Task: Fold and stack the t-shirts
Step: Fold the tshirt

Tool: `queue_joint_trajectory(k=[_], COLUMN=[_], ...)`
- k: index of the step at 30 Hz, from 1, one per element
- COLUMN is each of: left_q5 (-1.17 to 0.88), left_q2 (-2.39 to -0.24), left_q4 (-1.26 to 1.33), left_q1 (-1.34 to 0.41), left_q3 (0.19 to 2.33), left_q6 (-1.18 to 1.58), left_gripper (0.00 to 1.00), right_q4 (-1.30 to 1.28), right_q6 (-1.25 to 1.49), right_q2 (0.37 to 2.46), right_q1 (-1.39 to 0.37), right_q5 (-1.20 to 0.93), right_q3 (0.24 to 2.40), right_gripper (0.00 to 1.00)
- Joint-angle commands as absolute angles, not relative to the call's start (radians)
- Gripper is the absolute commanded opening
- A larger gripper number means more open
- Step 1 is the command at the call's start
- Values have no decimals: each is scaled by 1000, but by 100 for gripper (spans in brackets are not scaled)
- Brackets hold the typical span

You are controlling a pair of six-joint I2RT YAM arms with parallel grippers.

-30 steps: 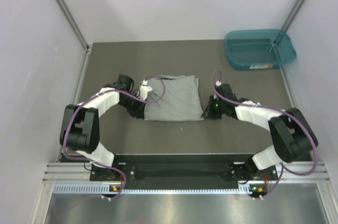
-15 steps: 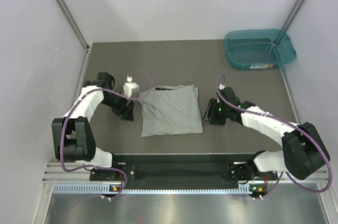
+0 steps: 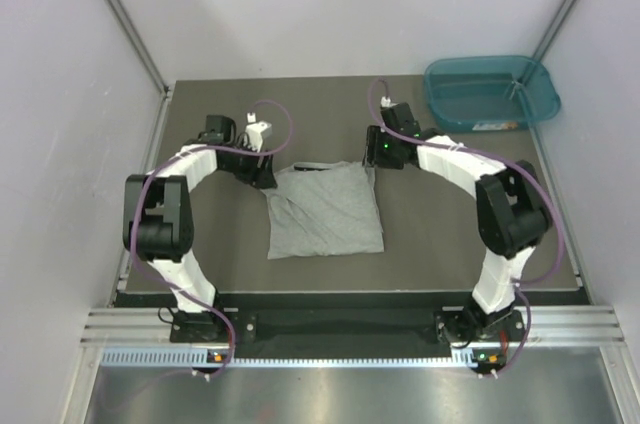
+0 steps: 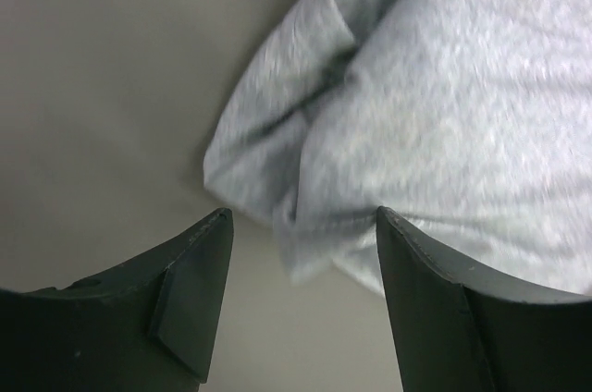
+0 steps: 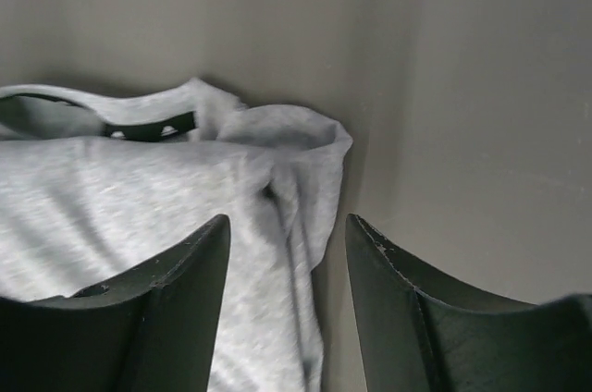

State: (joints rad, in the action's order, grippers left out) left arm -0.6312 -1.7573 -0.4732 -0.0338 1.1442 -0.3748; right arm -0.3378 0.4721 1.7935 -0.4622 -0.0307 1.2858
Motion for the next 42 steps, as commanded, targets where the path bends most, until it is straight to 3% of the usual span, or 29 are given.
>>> queue_joint_trajectory(k=[1,7,9,10,11,12,14,15,25,34,39,42], left_q5=[-624,-652,-653,-649,-646,-647,-660,-679,-678,-606,-543,-479], left_q2=[-1789,-1792,-1796,-1798,-1796,-1798,-1793,-1783,-1695,-1808,-1894,-1936], left_q4=[-348,-377,-397,-397,-390,-388,-394,-397,-362,-345,-289,-304], left_q1=[-57,-81,-83,-83,-83,-83,-81,-81,-89,-126,-149,-141], left_q3=[1198,1186,1184,1184,1184,1190,1203,1215,1250,1311,1362,1420], left_q6=[-337,-383,-397,-405,-403,-397,-387,-384,-367,-367,-330,-290], left_gripper=[68,53,49,38,33,17,5,0,0,0,18,40], right_q4=[-357,-331,-321,-319,-316,-314,-308,-308,-213,-137,-126,-113], right_q6=[413,425,437,442,448,449,456,460,529,569,560,542], right_q2=[1874,1954,1959,1963,1963,1962,1951,1938,1743,1810,1903,1959], right_q1=[-462,-462,-463,-463,-463,-462,-462,-460,-394,-373,-362,-359], right_q5=[-25,-66,-77,-74,-71,-66,-58,-52,61,21,29,-26], right_q3=[1382,1457,1459,1453,1450,1437,1427,1414,1255,1226,1298,1354], right_gripper=[54,49,39,34,21,15,0,0,0,0,0,1])
